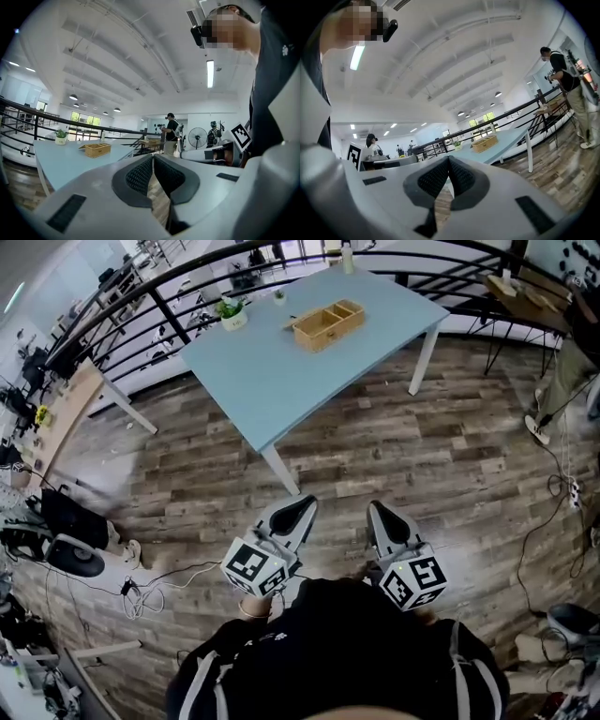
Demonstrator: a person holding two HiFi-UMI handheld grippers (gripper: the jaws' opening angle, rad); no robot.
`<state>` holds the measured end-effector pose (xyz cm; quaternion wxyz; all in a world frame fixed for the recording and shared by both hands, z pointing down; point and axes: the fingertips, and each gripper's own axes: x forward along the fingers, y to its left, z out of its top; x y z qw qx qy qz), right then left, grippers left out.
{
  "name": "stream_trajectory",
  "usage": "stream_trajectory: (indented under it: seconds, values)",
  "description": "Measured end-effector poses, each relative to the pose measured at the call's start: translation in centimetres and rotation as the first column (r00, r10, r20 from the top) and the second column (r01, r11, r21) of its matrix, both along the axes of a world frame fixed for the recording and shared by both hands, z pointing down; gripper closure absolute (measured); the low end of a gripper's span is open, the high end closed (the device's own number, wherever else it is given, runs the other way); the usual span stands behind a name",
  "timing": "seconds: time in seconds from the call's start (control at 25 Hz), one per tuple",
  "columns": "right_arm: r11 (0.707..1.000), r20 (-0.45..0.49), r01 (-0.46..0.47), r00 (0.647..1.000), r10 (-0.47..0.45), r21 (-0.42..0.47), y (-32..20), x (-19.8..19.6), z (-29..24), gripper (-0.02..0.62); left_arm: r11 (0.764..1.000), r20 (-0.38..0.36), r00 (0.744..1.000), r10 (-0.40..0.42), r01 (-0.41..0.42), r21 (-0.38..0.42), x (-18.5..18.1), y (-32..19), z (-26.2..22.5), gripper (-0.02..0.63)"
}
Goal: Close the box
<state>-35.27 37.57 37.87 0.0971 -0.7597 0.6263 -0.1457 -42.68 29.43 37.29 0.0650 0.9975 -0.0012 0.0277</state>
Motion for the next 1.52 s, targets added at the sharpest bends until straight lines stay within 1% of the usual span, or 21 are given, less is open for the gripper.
stream_trajectory:
  seconds: [0.32, 1.0, 1.24, 1.4, 1.52]
  values:
    - [1.0, -0.001, 0.016, 1.0, -0.016, 0.004, 0.8, 2.3, 0.4, 0.595, 1.0, 0.009, 1.0, -0.018, 0.018, 0.015, 1.9, 0.9, 0.1, 0.584]
    - [0.999, -0.004, 0.038, 0.999, -0.038, 0.006, 3.6, 8.6, 0.8, 0.595, 0.998, 0.019, 0.998, -0.066, 0.065, 0.022, 7.6, 3.6, 0.1, 0.584]
    - [0.999, 0.003, 0.053, 0.999, -0.053, 0.003, 4.9, 9.7, 1.3, 0.595, 0.996, 0.022, 0.996, -0.088, 0.088, 0.015, 8.5, 4.9, 0.4, 0.584]
    - [0.999, 0.009, 0.048, 0.999, -0.048, 0.009, 5.5, 10.3, 1.3, 0.595, 0.997, 0.029, 0.996, -0.08, 0.079, 0.014, 8.8, 5.6, 0.4, 0.584]
    - [0.999, 0.015, 0.036, 0.999, -0.037, 0.018, 5.7, 10.5, 1.3, 0.595, 0.996, 0.032, 0.996, -0.088, 0.087, 0.013, 8.9, 5.5, 0.6, 0.584]
